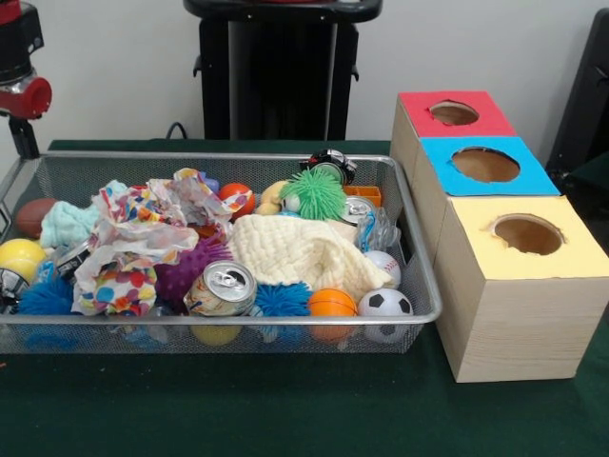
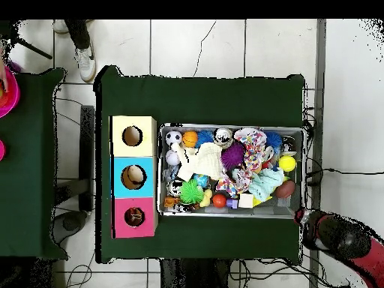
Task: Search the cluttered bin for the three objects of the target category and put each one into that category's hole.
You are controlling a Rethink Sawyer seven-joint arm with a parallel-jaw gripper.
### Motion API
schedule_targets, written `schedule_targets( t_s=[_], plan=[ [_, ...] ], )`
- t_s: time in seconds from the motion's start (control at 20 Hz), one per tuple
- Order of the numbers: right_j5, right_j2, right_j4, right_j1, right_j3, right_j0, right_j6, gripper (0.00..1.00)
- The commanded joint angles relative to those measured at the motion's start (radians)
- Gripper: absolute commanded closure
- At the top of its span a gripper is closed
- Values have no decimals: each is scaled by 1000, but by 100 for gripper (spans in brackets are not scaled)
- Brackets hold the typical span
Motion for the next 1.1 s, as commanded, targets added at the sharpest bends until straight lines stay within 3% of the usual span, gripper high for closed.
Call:
schedule_targets(
  t_s=[0.05, 0.65, 1.1],
  plan=[
    [18, 60, -44, 98, 10, -12, -35, 100],
    [7, 69, -20, 94, 57, -38, -8, 100],
    [-105, -15, -28, -19, 179, 32, 140, 100]
  ],
)
